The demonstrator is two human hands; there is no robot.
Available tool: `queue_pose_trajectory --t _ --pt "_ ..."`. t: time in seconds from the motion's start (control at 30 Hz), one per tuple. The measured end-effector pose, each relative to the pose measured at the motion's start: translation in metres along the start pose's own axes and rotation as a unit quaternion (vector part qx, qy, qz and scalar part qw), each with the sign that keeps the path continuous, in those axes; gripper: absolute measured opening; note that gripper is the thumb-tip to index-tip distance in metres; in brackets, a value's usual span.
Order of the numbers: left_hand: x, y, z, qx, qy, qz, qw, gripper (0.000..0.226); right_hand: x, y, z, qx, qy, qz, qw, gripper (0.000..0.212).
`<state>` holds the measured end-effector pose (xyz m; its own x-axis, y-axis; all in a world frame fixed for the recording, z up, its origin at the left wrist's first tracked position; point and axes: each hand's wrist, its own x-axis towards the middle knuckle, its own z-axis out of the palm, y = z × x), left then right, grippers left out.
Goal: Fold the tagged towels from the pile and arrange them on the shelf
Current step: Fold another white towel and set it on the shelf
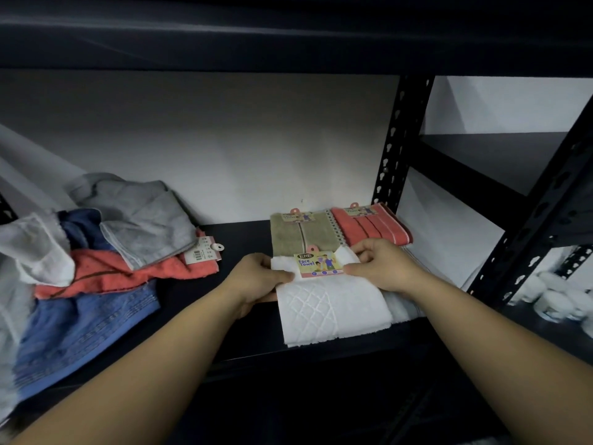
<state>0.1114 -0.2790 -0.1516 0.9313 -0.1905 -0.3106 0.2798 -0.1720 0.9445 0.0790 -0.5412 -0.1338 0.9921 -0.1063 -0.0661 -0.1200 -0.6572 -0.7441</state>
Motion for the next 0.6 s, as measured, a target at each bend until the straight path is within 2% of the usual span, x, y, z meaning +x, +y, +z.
queue_pose_trajectory --t 0.1,0.2,0.3,0.33,0.4,0.47,0.53,0.6 --pt "0.001 -0.004 0.001 0.091 0.038 0.063 0.993 0.034 0.001 0.002 0.003 -0.026 0.02 -0.014 0.999 0.032" --pt "0.001 -0.011 0.002 0.229 0.085 0.135 0.96 0.04 -0.002 0.003 0.008 -0.057 0.058 -0.002 0.997 0.048" --pt "0.0 -0.021 -0.003 0.279 0.114 0.202 0.932 0.053 -0.011 -0.013 0.017 -0.119 0.138 -0.016 0.983 0.058" --pt "-0.001 -0.024 -0.006 0.29 0.13 0.219 0.922 0.056 -0.016 -0.025 0.022 -0.146 0.139 -0.02 0.979 0.06" --pt "-0.003 -0.033 -0.016 0.307 0.16 0.239 0.907 0.057 -0.026 -0.044 0.04 -0.206 0.075 -0.01 0.976 0.071" --pt "-0.005 -0.041 -0.029 0.336 0.166 0.259 0.89 0.048 -0.034 -0.05 0.067 -0.27 -0.001 0.007 0.963 0.092" --pt "-0.007 -0.05 -0.041 0.376 0.146 0.273 0.873 0.039 -0.039 -0.042 0.085 -0.302 -0.012 0.013 0.953 0.103" --pt "-0.012 -0.057 -0.051 0.423 0.131 0.279 0.852 0.035 -0.04 -0.038 0.088 -0.301 -0.002 0.017 0.954 0.103"
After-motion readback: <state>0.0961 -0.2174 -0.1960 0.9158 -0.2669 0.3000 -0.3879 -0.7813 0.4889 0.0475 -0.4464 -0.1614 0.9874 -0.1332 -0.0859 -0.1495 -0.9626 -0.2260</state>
